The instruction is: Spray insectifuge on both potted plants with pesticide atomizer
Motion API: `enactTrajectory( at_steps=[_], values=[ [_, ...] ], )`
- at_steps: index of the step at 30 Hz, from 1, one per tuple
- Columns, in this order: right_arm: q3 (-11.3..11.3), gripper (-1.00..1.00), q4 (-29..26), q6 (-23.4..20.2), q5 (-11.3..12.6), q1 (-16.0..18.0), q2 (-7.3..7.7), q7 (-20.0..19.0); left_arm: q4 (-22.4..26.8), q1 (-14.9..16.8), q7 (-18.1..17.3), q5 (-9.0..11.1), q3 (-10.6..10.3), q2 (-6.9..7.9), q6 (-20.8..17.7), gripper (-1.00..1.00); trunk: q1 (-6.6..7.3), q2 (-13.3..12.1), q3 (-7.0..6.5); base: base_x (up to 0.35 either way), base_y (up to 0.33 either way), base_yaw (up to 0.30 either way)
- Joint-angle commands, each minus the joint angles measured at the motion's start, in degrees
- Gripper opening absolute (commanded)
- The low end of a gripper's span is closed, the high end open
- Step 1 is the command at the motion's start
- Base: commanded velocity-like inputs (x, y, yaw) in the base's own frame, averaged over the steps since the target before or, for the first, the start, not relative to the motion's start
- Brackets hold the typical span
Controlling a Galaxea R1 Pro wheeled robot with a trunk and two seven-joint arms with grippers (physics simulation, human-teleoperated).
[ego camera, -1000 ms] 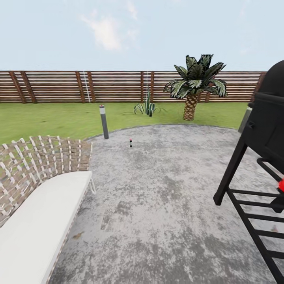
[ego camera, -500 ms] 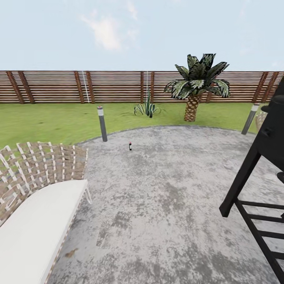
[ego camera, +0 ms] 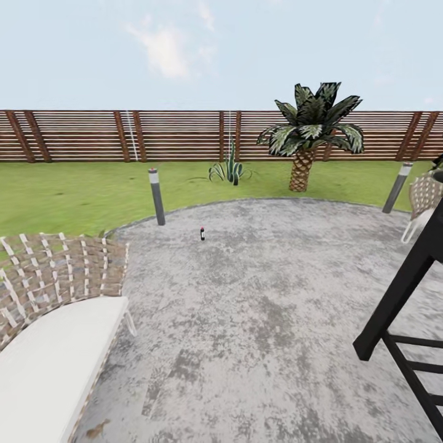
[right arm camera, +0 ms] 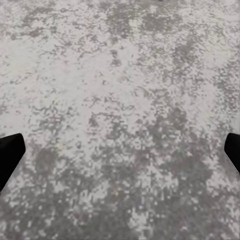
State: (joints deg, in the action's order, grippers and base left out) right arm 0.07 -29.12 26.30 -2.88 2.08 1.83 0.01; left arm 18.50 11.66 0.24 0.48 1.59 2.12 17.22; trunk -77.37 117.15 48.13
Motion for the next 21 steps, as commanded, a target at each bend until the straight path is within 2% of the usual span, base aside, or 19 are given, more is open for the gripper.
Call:
enactTrajectory(
  at_steps=[1,21],
  values=[
    [0.0,1.00,0.0,0.2,-0.3,0.0,0.01,0.0,0.0,0.0,0.0,0.0,0.1,-0.01,0.2,1.00,-0.03,0.0,0.05,0.332,0.000,0.000],
    [-0.1,1.00,0.1,0.2,-0.3,0.0,0.01,0.1,0.0,0.0,0.0,0.0,0.1,-0.01,0.2,1.00,-0.03,0.0,0.05,0.333,0.000,0.000]
  ],
)
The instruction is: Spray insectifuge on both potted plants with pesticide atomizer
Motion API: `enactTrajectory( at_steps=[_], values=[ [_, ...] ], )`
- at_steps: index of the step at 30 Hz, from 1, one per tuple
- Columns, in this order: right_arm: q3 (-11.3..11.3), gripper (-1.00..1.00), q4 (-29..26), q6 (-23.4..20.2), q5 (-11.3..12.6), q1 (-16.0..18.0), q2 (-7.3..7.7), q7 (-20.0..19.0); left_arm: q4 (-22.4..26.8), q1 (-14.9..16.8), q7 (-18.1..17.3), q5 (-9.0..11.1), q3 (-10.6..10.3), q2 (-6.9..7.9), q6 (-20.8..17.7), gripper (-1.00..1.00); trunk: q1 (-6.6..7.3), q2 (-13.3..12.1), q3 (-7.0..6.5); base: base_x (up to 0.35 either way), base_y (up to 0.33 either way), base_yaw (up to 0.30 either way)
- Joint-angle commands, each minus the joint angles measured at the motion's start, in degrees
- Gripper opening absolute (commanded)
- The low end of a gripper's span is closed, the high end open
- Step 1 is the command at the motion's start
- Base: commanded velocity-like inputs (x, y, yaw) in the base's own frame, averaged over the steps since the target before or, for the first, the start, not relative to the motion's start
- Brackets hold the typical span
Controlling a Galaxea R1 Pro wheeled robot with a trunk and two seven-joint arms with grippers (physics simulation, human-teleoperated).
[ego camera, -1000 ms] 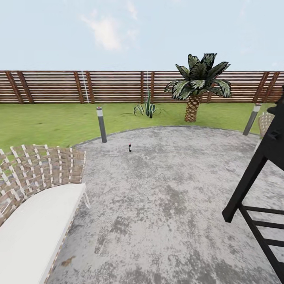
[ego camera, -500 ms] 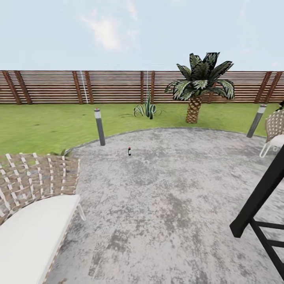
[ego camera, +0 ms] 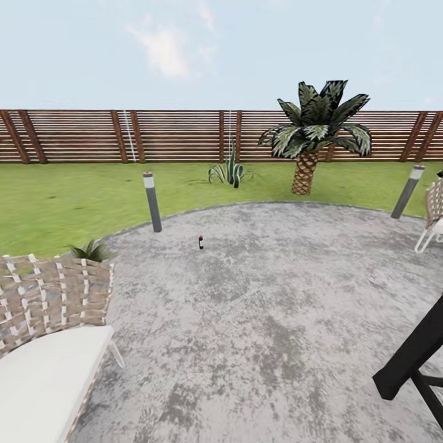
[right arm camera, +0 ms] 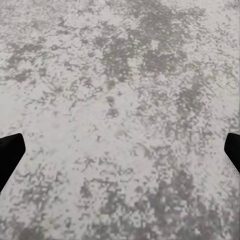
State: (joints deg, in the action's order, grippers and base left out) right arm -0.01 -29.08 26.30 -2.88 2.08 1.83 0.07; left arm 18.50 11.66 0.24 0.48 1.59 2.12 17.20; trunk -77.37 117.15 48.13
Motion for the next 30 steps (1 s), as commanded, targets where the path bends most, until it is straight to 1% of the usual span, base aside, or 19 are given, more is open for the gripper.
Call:
enactTrajectory(
  at_steps=[1,30],
  values=[
    [0.0,1.00,0.0,0.2,-0.3,0.0,0.01,0.0,0.0,0.0,0.0,0.0,0.1,-0.01,0.2,1.00,-0.03,0.0,0.05,0.333,0.000,0.000],
    [0.2,1.00,0.1,0.2,-0.3,0.0,0.01,0.1,0.0,0.0,0.0,0.0,0.1,-0.01,0.2,1.00,-0.03,0.0,0.05,0.333,0.000,0.000]
  ],
)
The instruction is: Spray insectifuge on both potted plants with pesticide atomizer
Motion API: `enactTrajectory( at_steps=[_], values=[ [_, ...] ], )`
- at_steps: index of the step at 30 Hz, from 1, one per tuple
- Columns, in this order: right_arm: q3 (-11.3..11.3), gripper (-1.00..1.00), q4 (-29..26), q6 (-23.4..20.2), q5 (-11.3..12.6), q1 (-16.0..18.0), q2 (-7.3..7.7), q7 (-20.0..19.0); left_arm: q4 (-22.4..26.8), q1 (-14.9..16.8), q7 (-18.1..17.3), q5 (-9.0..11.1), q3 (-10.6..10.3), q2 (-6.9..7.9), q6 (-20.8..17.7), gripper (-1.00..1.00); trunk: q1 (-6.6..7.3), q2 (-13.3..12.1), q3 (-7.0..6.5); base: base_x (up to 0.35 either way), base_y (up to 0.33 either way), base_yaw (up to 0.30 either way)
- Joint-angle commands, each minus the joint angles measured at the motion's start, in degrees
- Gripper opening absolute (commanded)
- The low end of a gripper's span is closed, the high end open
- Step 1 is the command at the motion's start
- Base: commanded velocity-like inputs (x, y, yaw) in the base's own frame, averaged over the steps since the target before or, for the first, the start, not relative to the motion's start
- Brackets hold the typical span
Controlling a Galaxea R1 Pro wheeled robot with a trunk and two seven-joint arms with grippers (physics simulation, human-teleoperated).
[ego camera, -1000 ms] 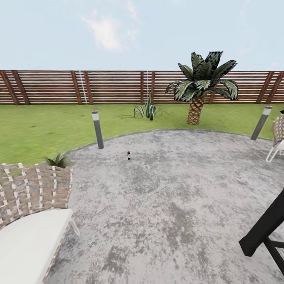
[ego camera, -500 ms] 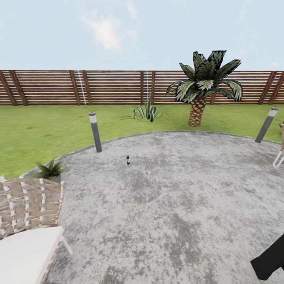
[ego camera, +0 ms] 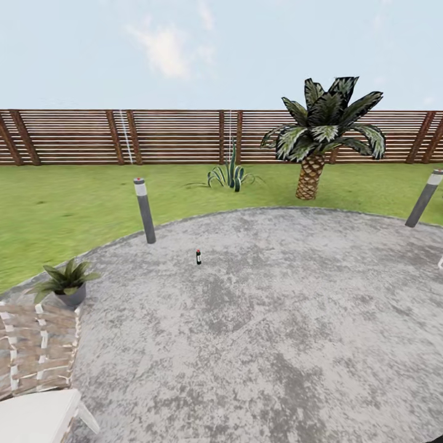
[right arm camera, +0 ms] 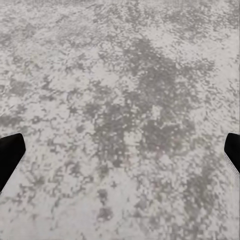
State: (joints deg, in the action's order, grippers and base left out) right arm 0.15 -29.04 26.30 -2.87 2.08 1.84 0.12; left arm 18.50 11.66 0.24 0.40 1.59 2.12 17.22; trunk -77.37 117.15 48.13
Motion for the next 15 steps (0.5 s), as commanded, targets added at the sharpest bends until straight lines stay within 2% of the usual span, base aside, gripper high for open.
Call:
enactTrajectory(
  at_steps=[1,15],
  values=[
    [0.0,1.00,0.0,0.2,-0.3,0.0,0.01,0.0,0.0,0.0,0.0,0.0,0.1,-0.01,0.2,1.00,-0.03,0.0,0.05,0.334,0.000,0.000],
    [0.0,1.00,0.0,0.2,-0.3,0.0,0.01,0.0,0.0,0.0,0.0,0.0,0.1,-0.01,0.2,1.00,-0.03,0.0,0.05,0.334,0.000,0.000]
  ],
)
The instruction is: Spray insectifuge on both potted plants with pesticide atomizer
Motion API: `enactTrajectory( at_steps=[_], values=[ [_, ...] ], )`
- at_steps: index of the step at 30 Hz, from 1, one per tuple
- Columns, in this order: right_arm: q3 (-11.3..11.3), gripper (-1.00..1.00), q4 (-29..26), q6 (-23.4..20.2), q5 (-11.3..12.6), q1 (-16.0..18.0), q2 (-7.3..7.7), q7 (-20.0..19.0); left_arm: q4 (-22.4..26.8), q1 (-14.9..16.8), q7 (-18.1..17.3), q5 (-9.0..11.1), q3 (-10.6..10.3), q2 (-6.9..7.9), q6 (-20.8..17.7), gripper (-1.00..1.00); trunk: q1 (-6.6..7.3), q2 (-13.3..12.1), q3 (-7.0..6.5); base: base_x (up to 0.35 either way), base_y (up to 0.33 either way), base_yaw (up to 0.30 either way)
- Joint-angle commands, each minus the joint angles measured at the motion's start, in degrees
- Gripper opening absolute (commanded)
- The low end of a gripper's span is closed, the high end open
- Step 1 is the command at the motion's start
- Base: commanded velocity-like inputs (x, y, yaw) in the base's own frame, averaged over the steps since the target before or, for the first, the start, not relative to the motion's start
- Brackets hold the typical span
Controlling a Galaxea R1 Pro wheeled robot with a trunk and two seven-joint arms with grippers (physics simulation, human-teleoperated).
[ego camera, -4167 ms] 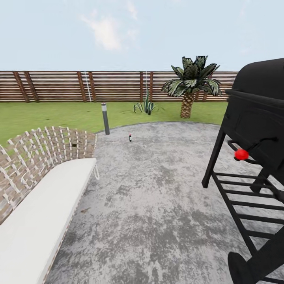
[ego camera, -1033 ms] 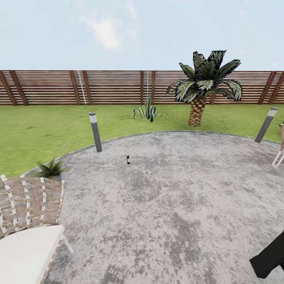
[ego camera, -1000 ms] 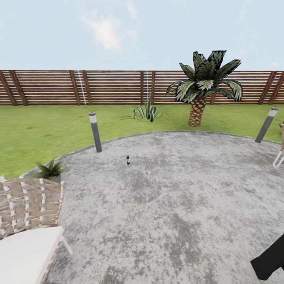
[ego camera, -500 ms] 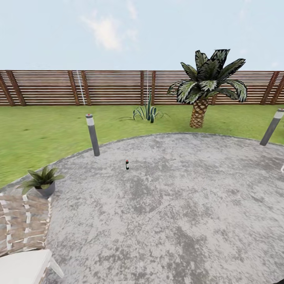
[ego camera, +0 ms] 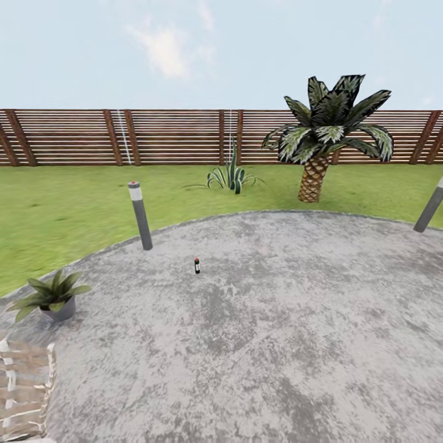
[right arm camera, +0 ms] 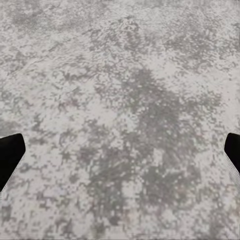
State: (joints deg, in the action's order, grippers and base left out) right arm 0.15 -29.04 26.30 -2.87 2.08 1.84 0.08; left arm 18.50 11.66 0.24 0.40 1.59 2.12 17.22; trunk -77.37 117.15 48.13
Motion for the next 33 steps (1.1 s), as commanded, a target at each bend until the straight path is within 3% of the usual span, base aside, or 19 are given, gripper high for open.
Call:
enactTrajectory(
  at_steps=[1,33],
  values=[
    [0.0,1.00,0.0,0.2,-0.3,0.0,0.01,0.0,0.0,0.0,0.0,0.0,0.1,-0.01,0.2,1.00,-0.03,0.0,0.05,0.334,0.000,0.000],
    [-0.1,1.00,0.0,0.2,-0.3,0.0,0.01,0.0,0.0,0.0,0.0,0.0,0.1,-0.01,0.2,1.00,-0.03,0.0,0.05,0.334,0.000,0.000]
  ],
)
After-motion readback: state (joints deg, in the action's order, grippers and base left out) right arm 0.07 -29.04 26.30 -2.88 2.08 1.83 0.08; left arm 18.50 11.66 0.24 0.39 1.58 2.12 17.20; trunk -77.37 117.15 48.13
